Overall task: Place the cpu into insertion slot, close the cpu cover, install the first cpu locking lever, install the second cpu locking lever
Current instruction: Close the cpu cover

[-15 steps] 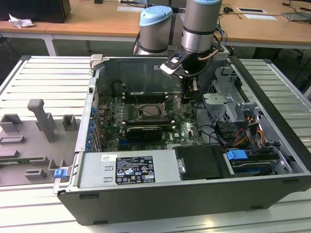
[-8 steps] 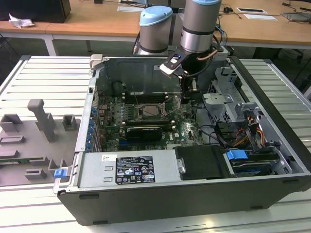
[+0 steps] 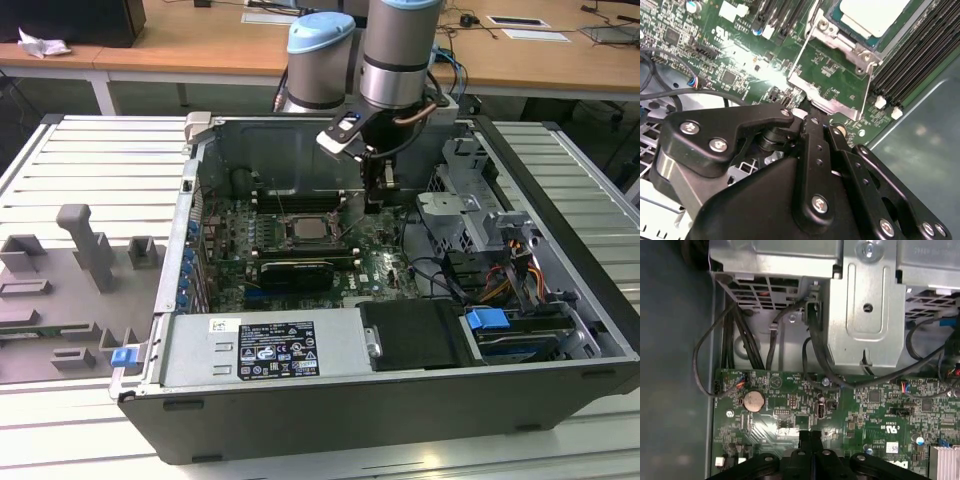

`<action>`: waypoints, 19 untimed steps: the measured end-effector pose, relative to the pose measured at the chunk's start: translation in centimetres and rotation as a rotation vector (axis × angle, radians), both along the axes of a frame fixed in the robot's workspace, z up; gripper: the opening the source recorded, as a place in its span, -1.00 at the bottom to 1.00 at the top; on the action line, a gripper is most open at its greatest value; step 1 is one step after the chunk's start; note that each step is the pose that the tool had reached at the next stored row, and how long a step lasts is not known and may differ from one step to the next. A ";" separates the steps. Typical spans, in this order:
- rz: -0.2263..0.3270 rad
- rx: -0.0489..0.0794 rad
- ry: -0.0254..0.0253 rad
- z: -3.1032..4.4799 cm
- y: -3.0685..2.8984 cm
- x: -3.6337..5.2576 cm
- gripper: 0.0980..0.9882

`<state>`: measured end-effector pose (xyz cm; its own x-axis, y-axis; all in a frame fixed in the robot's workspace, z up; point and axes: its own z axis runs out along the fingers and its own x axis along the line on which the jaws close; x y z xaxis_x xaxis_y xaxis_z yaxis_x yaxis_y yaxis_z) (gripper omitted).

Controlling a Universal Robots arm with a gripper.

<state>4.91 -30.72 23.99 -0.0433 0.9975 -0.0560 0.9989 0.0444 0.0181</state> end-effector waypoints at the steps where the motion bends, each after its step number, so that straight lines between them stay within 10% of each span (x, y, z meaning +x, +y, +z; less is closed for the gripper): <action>1: 0.000 0.000 0.0000 0.00 0.00 -0.15 -0.98; 19: 0.000 0.000 0.0000 0.05 0.00 -3.93 -0.98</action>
<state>0.98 -30.72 24.04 -0.0436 0.9975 -0.0560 0.9988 0.0446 0.0182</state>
